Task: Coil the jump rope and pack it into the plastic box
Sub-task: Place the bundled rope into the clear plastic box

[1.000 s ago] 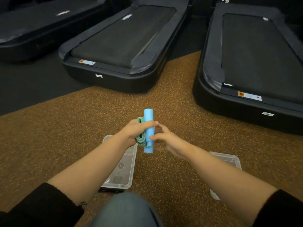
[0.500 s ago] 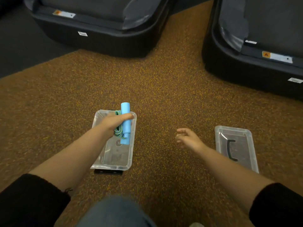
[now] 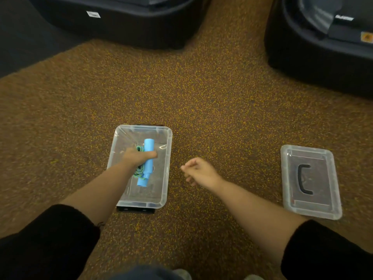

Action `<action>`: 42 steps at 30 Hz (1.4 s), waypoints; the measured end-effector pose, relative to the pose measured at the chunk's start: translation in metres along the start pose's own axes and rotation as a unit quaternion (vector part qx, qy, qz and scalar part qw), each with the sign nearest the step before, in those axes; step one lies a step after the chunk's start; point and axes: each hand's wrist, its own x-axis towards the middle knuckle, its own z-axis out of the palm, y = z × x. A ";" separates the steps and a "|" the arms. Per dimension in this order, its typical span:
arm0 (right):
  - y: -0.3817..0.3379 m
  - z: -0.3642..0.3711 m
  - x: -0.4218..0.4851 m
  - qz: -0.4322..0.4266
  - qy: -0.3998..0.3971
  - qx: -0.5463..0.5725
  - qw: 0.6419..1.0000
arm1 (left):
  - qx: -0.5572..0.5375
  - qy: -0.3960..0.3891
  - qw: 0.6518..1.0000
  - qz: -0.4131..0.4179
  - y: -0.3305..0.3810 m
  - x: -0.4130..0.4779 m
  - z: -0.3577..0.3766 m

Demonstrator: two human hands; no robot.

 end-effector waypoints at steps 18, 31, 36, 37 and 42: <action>0.003 0.027 0.004 -0.029 0.108 -0.084 0.990 | 0.050 -0.005 0.999 0.004 0.010 0.012 0.049; 0.053 -0.083 -0.040 0.002 0.135 -0.144 0.980 | 0.041 -0.050 0.998 0.024 0.014 -0.032 0.176; 0.066 -0.095 -0.048 -0.005 0.122 -0.160 0.979 | -0.010 -0.054 0.998 0.019 -0.010 -0.029 0.216; 0.069 -0.096 -0.050 -0.010 0.118 -0.160 0.980 | -0.005 -0.051 0.998 0.024 -0.006 -0.040 0.216; 0.074 -0.096 -0.052 -0.010 0.119 -0.147 0.982 | 0.056 -0.023 0.996 0.061 -0.005 -0.046 0.213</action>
